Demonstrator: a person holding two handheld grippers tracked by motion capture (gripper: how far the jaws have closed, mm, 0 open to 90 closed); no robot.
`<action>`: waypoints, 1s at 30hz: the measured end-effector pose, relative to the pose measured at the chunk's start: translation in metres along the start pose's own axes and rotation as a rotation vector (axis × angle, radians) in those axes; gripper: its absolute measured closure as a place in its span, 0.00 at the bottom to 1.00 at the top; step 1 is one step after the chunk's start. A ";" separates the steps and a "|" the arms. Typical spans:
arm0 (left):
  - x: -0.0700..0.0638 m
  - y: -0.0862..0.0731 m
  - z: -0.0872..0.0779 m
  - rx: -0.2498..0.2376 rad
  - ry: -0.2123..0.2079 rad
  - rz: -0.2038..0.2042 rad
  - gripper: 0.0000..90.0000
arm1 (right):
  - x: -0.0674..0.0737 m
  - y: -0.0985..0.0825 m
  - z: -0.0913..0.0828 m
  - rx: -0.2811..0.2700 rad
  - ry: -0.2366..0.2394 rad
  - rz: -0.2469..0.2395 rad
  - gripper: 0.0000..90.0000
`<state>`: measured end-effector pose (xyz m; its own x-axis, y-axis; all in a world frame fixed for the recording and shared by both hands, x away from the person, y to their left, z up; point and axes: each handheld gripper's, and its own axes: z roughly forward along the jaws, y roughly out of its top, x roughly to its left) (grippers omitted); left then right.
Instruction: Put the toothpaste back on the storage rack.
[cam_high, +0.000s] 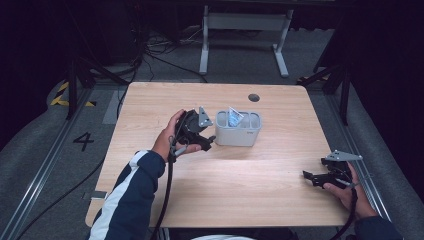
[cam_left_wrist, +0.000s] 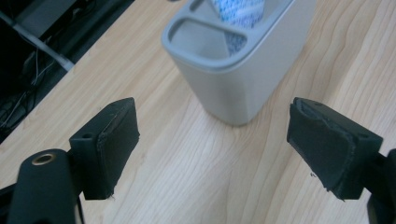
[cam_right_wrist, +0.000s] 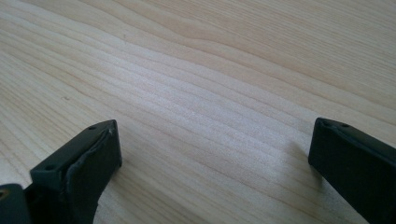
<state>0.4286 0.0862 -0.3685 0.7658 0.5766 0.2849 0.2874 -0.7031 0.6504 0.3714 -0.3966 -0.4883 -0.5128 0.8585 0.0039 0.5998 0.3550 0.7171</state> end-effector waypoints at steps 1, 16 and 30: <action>0.001 -0.004 0.000 0.001 0.002 -0.002 0.19 | 0.000 0.000 0.000 0.000 0.000 0.000 0.03; 0.007 -0.057 -0.013 0.081 0.021 0.022 0.20 | 0.000 0.000 0.000 0.000 0.000 0.000 0.03; 0.002 -0.109 -0.032 0.148 0.040 0.023 0.21 | 0.000 0.000 0.000 0.001 -0.001 0.001 0.03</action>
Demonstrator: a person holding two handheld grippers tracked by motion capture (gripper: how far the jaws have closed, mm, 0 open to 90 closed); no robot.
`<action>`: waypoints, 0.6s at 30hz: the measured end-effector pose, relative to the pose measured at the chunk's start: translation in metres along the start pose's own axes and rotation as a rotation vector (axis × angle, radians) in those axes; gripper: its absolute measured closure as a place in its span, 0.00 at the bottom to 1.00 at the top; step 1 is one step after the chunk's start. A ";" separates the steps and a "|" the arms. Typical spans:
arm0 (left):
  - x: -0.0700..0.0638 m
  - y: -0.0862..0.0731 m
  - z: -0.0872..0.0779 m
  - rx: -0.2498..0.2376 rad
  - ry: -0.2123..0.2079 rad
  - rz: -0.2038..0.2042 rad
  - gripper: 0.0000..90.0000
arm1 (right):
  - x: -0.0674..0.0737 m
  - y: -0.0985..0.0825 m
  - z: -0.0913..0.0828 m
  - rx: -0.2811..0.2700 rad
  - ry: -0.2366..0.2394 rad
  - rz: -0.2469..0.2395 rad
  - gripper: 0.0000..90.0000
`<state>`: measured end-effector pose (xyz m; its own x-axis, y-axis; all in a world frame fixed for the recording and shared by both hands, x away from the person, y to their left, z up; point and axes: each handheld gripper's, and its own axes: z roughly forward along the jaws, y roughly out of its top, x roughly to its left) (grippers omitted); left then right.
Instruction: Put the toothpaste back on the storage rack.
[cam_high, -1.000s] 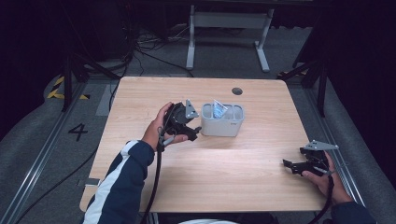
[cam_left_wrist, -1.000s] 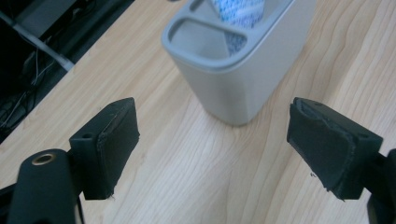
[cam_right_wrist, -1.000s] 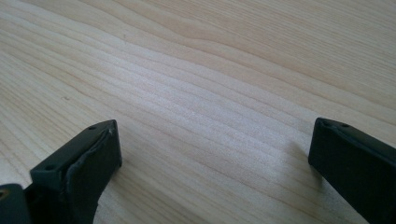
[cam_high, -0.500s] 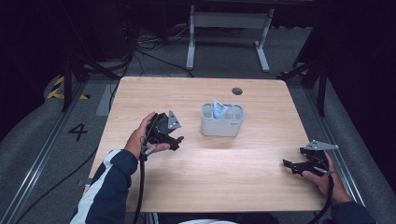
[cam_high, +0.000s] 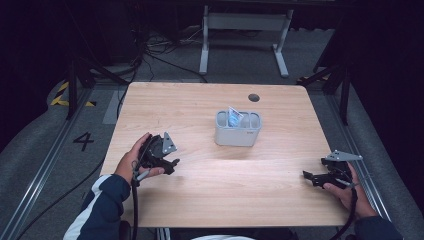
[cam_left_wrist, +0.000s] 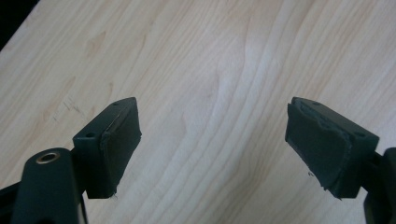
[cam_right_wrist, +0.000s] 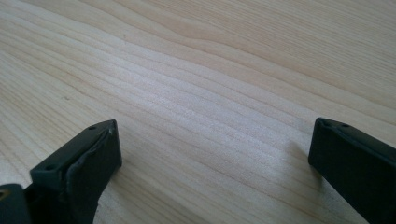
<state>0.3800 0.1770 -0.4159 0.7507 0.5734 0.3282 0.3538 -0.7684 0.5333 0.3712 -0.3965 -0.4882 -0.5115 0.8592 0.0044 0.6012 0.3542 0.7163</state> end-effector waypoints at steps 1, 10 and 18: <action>0.000 -0.004 -0.001 0.002 -0.003 -0.009 0.21 | 0.000 0.000 0.000 0.000 0.000 0.000 0.03; 0.000 -0.028 -0.001 0.005 0.002 -0.048 0.21 | 0.000 0.000 0.000 0.000 0.000 0.000 0.03; 0.000 -0.050 -0.002 0.016 0.003 -0.098 0.21 | 0.000 0.000 0.000 -0.001 0.002 -0.002 0.03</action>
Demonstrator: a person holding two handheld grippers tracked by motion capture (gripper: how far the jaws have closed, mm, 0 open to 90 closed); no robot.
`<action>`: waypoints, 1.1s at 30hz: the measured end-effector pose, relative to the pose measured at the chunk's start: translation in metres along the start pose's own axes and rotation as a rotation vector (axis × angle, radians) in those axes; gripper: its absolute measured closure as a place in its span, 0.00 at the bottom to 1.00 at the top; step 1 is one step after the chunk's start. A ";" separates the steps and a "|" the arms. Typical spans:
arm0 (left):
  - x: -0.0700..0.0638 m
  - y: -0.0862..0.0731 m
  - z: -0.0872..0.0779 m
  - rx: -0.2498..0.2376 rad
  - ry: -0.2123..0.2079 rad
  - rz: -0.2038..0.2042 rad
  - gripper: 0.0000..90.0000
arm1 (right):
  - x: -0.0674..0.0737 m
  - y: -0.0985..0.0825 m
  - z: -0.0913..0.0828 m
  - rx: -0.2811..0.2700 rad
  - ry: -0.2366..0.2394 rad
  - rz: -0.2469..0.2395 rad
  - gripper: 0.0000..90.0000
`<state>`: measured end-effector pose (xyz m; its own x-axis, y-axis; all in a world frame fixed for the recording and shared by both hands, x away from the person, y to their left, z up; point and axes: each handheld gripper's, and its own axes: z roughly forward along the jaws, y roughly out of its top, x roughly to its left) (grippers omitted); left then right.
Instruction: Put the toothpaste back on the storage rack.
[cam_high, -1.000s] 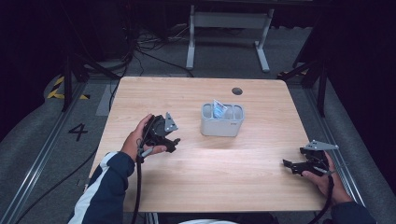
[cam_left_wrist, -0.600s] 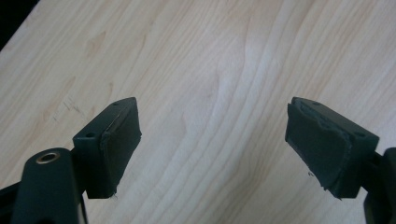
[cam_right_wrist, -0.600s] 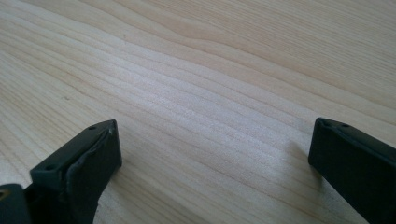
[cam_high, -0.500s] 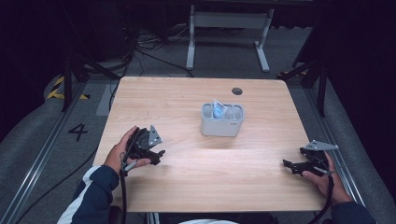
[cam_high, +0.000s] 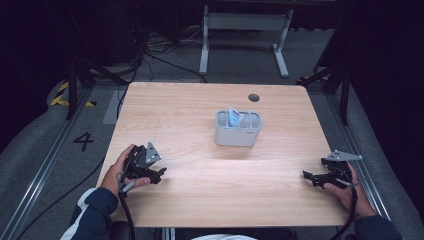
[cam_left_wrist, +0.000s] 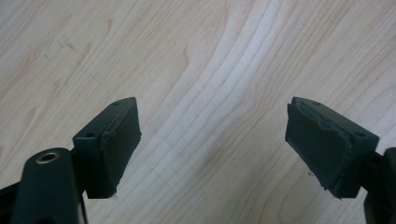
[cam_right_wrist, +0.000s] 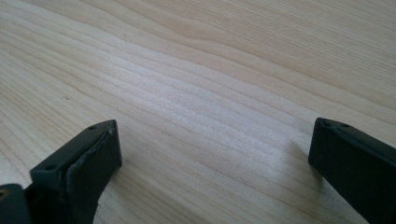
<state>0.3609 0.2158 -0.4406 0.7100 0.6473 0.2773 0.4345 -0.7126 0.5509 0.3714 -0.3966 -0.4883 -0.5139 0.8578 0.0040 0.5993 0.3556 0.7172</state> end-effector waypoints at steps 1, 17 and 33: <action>0.000 -0.003 0.001 0.004 0.001 -0.002 0.21 | 0.000 0.000 0.000 0.000 0.001 0.000 0.03; 0.010 -0.051 -0.006 -0.063 -0.011 -0.200 0.23 | 0.000 0.000 0.000 0.001 0.003 -0.001 0.03; 0.013 -0.087 -0.004 -0.125 -0.093 -0.330 0.19 | -0.001 0.003 0.003 0.005 0.011 -0.006 0.02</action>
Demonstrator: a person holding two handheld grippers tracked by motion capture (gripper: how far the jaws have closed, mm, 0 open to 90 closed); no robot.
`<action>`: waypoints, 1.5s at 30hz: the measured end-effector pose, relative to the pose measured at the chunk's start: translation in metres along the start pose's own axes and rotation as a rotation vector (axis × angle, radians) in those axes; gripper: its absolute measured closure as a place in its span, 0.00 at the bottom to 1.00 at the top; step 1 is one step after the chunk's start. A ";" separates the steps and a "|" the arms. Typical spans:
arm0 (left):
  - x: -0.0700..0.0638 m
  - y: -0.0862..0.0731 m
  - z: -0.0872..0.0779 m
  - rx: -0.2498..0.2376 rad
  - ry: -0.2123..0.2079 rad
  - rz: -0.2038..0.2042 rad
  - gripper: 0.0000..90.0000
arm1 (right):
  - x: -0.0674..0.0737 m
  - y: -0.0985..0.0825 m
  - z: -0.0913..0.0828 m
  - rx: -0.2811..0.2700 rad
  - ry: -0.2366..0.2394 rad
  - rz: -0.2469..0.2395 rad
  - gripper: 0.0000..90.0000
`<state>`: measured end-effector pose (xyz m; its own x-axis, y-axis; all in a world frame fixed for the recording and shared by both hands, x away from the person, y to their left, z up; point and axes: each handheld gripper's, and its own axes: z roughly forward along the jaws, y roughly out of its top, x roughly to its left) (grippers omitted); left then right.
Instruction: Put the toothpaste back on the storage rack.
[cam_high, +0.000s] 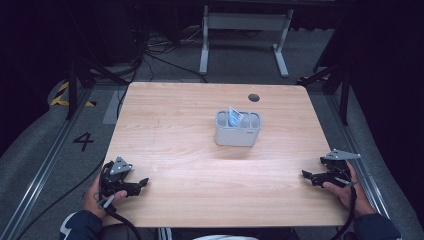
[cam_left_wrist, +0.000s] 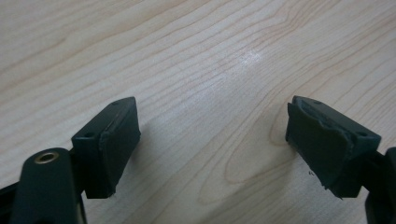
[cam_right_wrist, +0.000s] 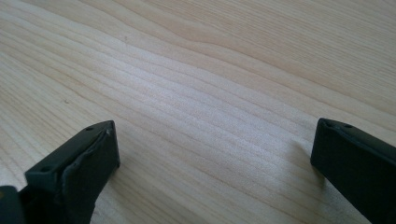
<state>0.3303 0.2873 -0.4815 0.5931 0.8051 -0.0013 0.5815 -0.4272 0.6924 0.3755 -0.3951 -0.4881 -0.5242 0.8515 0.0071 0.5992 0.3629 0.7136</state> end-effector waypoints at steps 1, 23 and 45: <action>-0.001 -0.001 0.000 -0.001 0.006 -0.009 0.18 | 0.000 0.000 0.000 -0.001 0.001 -0.001 0.02; 0.000 0.000 0.000 0.003 0.020 -0.040 0.17 | 0.000 0.000 0.000 0.000 0.003 -0.003 0.02; 0.000 0.002 0.003 0.001 0.056 -0.068 0.15 | 0.000 0.000 0.000 -0.001 0.006 -0.005 0.02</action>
